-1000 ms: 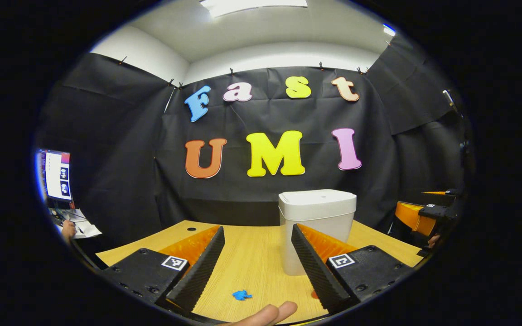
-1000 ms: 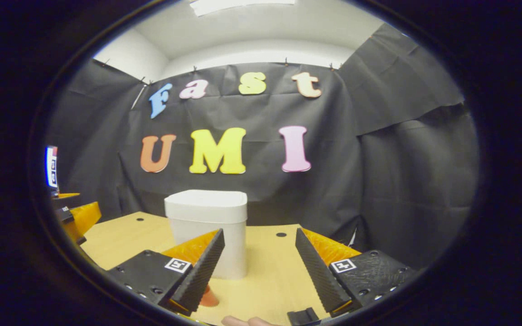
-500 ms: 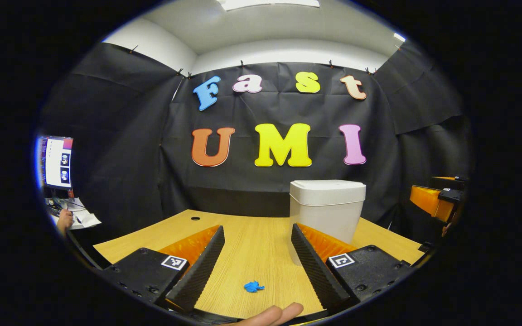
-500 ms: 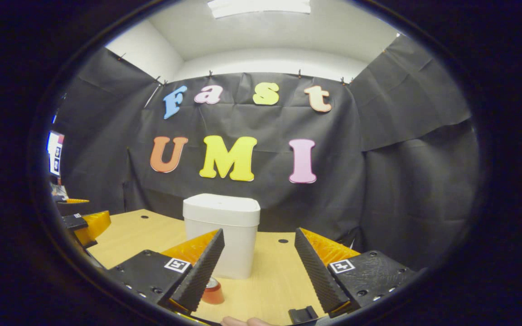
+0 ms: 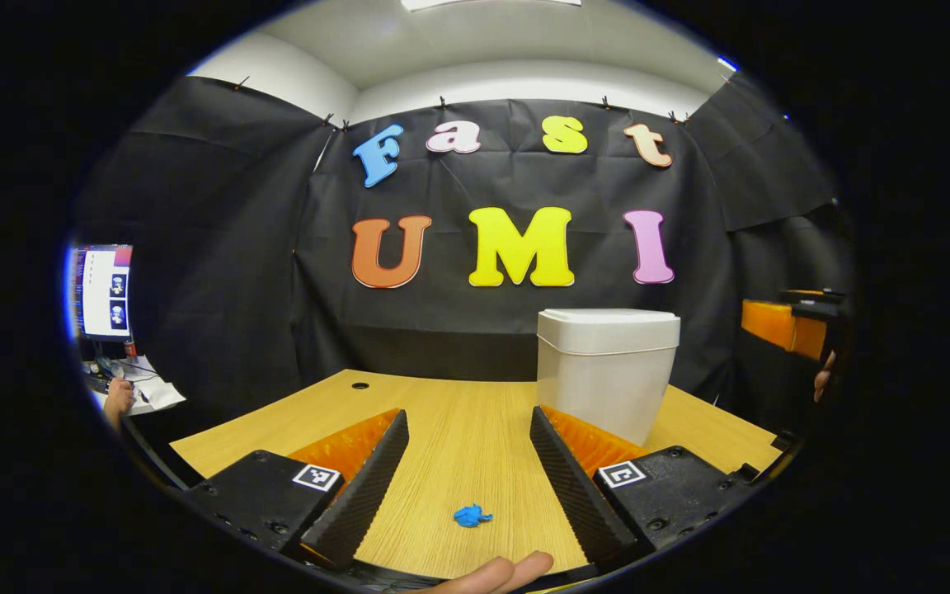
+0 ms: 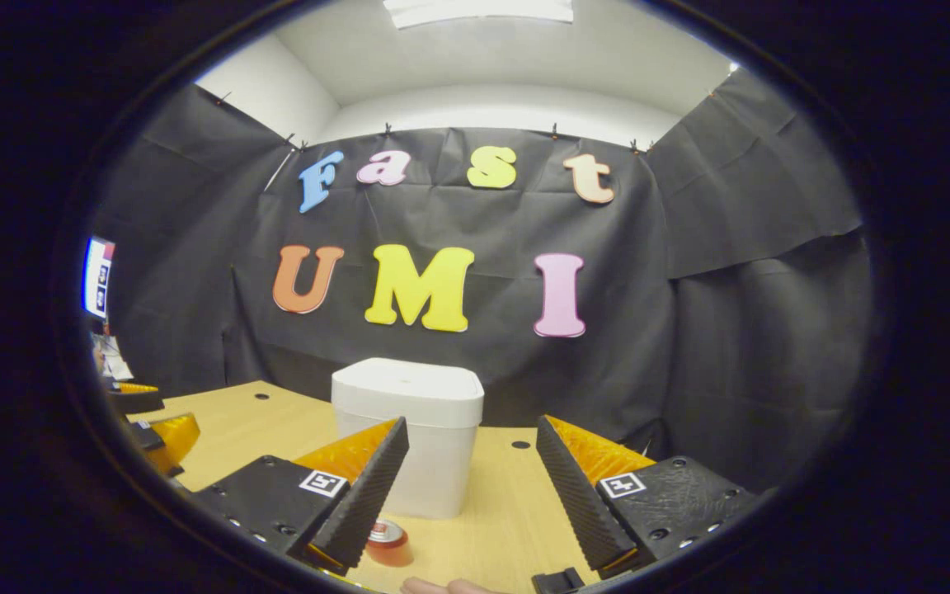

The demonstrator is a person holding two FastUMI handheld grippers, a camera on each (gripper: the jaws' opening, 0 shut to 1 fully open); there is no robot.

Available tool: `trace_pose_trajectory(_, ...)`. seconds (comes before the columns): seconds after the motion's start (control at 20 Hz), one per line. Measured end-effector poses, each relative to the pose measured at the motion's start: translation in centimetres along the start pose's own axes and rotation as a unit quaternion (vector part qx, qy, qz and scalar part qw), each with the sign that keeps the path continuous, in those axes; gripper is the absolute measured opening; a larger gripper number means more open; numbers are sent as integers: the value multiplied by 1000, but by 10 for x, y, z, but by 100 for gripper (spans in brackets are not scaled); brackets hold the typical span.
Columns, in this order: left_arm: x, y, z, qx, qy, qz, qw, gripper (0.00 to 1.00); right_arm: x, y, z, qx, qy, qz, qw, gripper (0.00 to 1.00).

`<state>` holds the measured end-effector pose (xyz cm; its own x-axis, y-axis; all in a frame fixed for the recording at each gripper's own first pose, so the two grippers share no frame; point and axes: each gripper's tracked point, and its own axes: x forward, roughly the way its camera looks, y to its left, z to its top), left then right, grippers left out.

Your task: Press the lid of the desktop garbage bin to open it, pick up the crumpled paper on the desktop and throw it into the bin, then pick up the pop can on the desktop and drop it into the bin, and finally close the garbage bin lid.

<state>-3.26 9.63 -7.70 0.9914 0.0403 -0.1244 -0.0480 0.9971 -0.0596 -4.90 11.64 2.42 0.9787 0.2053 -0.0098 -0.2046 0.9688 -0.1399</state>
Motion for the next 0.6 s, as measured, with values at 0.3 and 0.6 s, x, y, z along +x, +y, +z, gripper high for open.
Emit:
trace_pose_trajectory(0.3, 0, -28, -14, -1, 16, -60, 998, 97, 55, 45, 7, -32, 32, 68, 997, 94)
trace_pose_trajectory(0.6, 3, -18, -14, -11, 22, -55, 998, 98, 110, 79, 29, 38, 74, 126, 989, 87)
